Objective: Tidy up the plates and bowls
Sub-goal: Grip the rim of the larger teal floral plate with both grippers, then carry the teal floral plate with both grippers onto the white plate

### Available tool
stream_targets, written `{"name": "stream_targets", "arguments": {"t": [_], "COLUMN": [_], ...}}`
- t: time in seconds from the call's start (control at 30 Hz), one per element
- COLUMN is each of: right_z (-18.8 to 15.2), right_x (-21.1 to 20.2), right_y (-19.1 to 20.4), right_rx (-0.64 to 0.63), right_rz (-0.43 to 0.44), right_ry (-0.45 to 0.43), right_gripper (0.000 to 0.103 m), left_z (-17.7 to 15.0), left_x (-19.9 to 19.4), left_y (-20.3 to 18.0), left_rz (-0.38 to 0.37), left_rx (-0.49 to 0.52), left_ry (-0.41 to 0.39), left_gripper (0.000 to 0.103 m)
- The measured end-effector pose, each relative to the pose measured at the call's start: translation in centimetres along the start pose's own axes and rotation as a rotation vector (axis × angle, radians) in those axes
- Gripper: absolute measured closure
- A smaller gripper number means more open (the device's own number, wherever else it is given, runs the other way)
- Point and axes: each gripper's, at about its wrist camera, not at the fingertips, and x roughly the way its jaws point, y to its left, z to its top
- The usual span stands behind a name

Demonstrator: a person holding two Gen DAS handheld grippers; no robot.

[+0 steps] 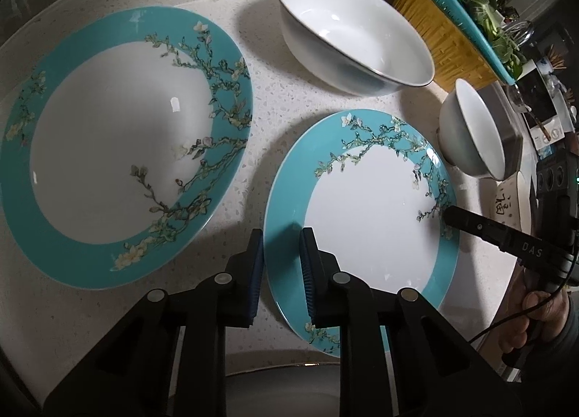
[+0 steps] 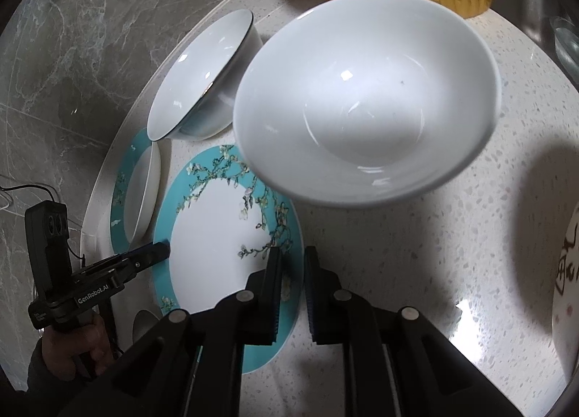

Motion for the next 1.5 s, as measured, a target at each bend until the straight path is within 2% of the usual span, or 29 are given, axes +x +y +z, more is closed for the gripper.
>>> {"name": "stream_targets", "arguments": {"t": [0.33,0.53,0.77,0.87,1.13,1.37,1.5], "right_z": [-0.9,-3.1,-7.2,-8.8,-12.0,-13.8,-14.4], "right_x": [-2.0,-3.5,-2.9,-2.1,-0.2,0.4,0.5], "right_y": [1.1,4.2,7.9,9.4,11.8,11.5,11.6], "right_rx": [-0.007,-0.070,-0.149,-0.179,-0.235,-0.259,-0.290], "right_rz": [0.025,0.055,0.068,0.066,0.038,-0.012,-0.055], "right_ry": [-0.015,-0.004,0.054,0.082,0.123,0.122,0.100], "right_gripper": [0.089,0.089,0.089,0.089,0.089,0.089,0.088], "left_z": [-2.0,-6.2,-13.3,-16.2,-21.1,-22.8,-23.2], "left_x": [-4.8,-8.9,-11.7,-12.1,-12.2,-10.5,-10.3], "left_y": [-0.6,0.8,4.3,5.8,8.3,8.4,7.8], "left_rz": [-0.025,-0.015,0.015,0.030,0.048,0.053,0.079], "left_rx": [-0.005,-0.041,-0.105,-0.128,-0.145,-0.118,-0.077], "left_ry": [-0.055,-0.089,-0.080,-0.072,-0.066,-0.053,-0.067], "left_gripper": [0.086,0.086,0.086,0.086,0.086,0.085,0.085]}}
